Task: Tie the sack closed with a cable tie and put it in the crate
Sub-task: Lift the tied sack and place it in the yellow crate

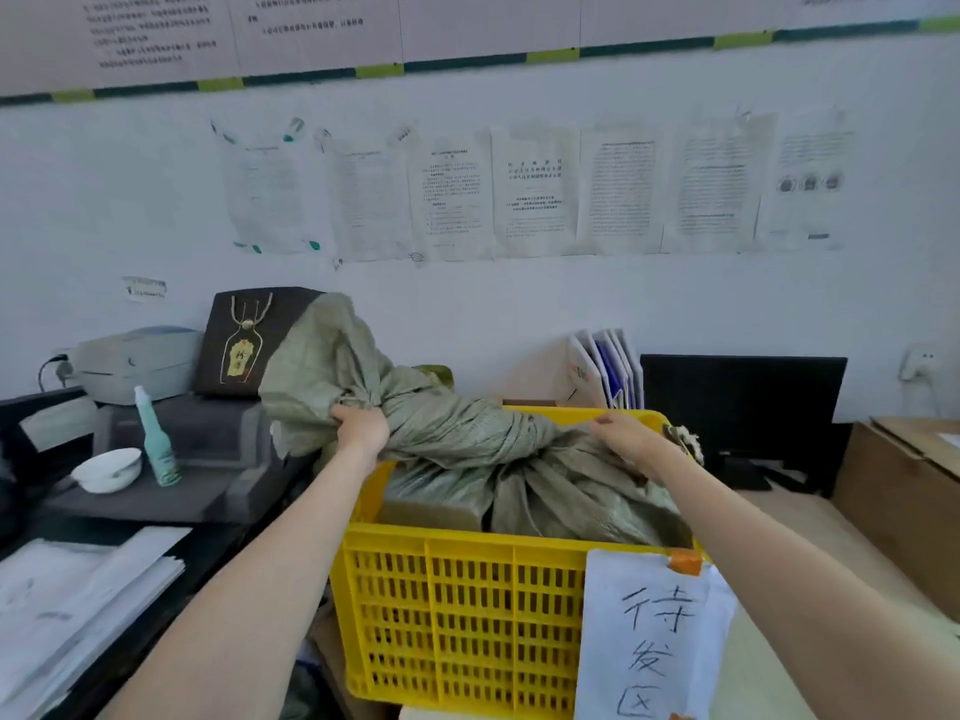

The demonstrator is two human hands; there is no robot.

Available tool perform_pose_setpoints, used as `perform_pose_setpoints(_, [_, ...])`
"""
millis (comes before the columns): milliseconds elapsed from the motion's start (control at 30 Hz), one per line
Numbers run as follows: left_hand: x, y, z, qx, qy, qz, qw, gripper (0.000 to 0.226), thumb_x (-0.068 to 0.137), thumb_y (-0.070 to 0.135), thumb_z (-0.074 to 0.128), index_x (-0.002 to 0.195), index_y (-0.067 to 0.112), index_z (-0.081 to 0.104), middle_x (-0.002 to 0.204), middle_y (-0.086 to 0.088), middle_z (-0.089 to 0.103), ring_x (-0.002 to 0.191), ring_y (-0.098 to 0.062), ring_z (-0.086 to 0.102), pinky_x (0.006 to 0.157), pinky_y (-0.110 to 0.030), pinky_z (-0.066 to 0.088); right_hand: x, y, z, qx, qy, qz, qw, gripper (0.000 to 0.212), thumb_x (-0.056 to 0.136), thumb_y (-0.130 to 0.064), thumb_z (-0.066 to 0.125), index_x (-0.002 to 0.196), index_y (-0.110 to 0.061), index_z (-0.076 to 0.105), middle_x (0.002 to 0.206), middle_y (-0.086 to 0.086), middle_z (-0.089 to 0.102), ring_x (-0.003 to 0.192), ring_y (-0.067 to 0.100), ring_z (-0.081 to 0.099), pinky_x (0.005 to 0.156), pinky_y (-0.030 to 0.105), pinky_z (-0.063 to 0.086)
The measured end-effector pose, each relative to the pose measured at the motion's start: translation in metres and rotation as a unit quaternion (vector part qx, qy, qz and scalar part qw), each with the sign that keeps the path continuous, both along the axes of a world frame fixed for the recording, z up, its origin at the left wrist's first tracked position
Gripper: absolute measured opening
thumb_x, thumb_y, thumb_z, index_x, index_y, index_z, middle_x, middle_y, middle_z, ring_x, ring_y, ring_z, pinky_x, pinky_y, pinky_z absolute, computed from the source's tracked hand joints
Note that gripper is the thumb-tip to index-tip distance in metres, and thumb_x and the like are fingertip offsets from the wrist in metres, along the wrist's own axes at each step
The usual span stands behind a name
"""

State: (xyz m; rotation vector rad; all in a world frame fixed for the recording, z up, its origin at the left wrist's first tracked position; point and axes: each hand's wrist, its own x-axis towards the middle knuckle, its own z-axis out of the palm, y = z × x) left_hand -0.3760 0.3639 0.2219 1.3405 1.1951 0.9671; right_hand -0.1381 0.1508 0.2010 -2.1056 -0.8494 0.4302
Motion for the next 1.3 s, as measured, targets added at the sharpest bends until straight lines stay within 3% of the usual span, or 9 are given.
perform_pose_setpoints(167, [0.007, -0.008, 0.004, 0.141, 0.103, 0.021, 0.984, 0.057, 0.098, 0.015, 0.042, 0.146, 0.014, 0.012, 0.139, -0.028, 0.035, 0.116, -0.043, 0.046, 0.092, -0.045, 0.040, 0.000, -0.011, -0.008, -0.103, -0.103, 0.005, 0.989, 0.048, 0.094, -0.032, 0.051, 0.138, -0.013, 0.046, 0.139, 0.014, 0.050, 0.125, 0.031, 0.047, 0.105, 0.040, 0.039])
perform_pose_setpoints(267, [0.014, -0.001, 0.007, 0.191, 0.177, -0.024, 0.965, 0.062, 0.096, 0.019, 0.047, 0.148, 0.017, 0.013, 0.140, -0.028, 0.034, 0.116, -0.045, 0.047, 0.094, -0.044, 0.039, -0.007, -0.014, -0.010, -0.174, -0.088, 0.072, 0.978, 0.087, 0.081, -0.052, 0.064, 0.150, -0.018, 0.023, 0.154, 0.010, 0.029, 0.138, 0.030, 0.033, 0.112, 0.042, 0.030])
perform_pose_setpoints(500, [-0.006, 0.018, -0.019, 0.097, 0.375, -0.120, 0.914, 0.042, 0.099, 0.036, 0.041, 0.105, -0.001, 0.060, 0.084, -0.015, 0.061, 0.056, -0.025, 0.052, 0.050, -0.029, 0.046, -0.005, -0.018, -0.028, -0.179, -0.088, 0.129, 0.971, 0.093, 0.085, -0.040, 0.065, 0.153, -0.023, 0.003, 0.159, 0.009, 0.014, 0.144, 0.029, 0.021, 0.114, 0.041, 0.023])
perform_pose_setpoints(633, [-0.010, 0.011, -0.012, 0.037, 0.459, -0.211, 0.862, 0.048, 0.103, 0.034, 0.031, 0.137, 0.004, 0.047, 0.064, -0.005, 0.046, 0.047, -0.013, 0.035, 0.037, -0.018, 0.030, 0.002, -0.021, -0.032, -0.145, -0.052, 0.129, 0.980, 0.090, 0.086, -0.036, 0.065, 0.152, -0.026, 0.005, 0.158, 0.009, 0.018, 0.139, 0.029, 0.030, 0.111, 0.040, 0.030])
perform_pose_setpoints(733, [-0.012, -0.009, 0.008, 0.024, 0.455, -0.274, 0.847, 0.045, 0.103, 0.036, 0.032, 0.136, 0.009, 0.048, 0.070, 0.000, 0.065, 0.052, -0.016, 0.053, 0.044, -0.018, 0.043, 0.007, -0.023, -0.039, -0.121, -0.035, 0.126, 0.984, 0.087, 0.087, -0.035, 0.063, 0.152, -0.027, 0.006, 0.157, 0.008, 0.019, 0.139, 0.030, 0.031, 0.111, 0.041, 0.031])
perform_pose_setpoints(900, [0.020, -0.027, 0.016, 0.055, 0.389, -0.351, 0.850, 0.032, 0.098, 0.032, 0.038, 0.073, 0.016, 0.050, 0.051, 0.002, 0.039, 0.033, -0.006, 0.021, 0.037, -0.014, 0.015, 0.009, -0.016, -0.055, -0.097, -0.023, 0.107, 0.989, 0.076, 0.091, -0.038, 0.056, 0.151, -0.029, 0.011, 0.156, 0.008, 0.023, 0.138, 0.029, 0.031, 0.110, 0.040, 0.030])
perform_pose_setpoints(1033, [0.071, -0.076, 0.006, 0.105, 0.427, -0.446, 0.780, 0.031, 0.089, 0.021, 0.044, 0.060, 0.014, 0.053, 0.051, 0.002, 0.045, 0.033, -0.007, 0.027, 0.039, -0.015, 0.018, 0.021, -0.017, -0.052, -0.024, 0.107, 0.101, 0.989, 0.058, 0.093, -0.022, 0.055, 0.146, -0.027, 0.032, 0.147, 0.011, 0.041, 0.125, 0.029, 0.047, 0.108, 0.046, 0.037])
perform_pose_setpoints(1167, [0.105, -0.112, -0.034, 0.179, 0.456, -0.459, 0.742, 0.029, 0.093, 0.013, 0.036, 0.069, 0.006, 0.052, 0.060, -0.007, 0.052, 0.043, -0.017, 0.040, 0.044, -0.026, 0.033, 0.026, -0.031, -0.023, 0.146, 0.192, 0.029, 0.970, 0.048, 0.093, -0.020, 0.054, 0.138, -0.033, 0.042, 0.134, 0.002, 0.050, 0.117, 0.028, 0.051, 0.104, 0.049, 0.035])
perform_pose_setpoints(1300, [0.106, -0.109, -0.062, 0.186, 0.409, -0.502, 0.739, 0.022, 0.098, 0.021, 0.041, 0.102, 0.008, 0.059, 0.081, -0.015, 0.065, 0.052, -0.020, 0.051, 0.050, -0.031, 0.045, 0.007, -0.034, -0.011, 0.102, 0.013, 0.148, 0.984, 0.058, 0.090, -0.031, 0.061, 0.141, -0.040, 0.035, 0.143, -0.006, 0.036, 0.129, 0.013, 0.034, 0.105, 0.035, 0.030])
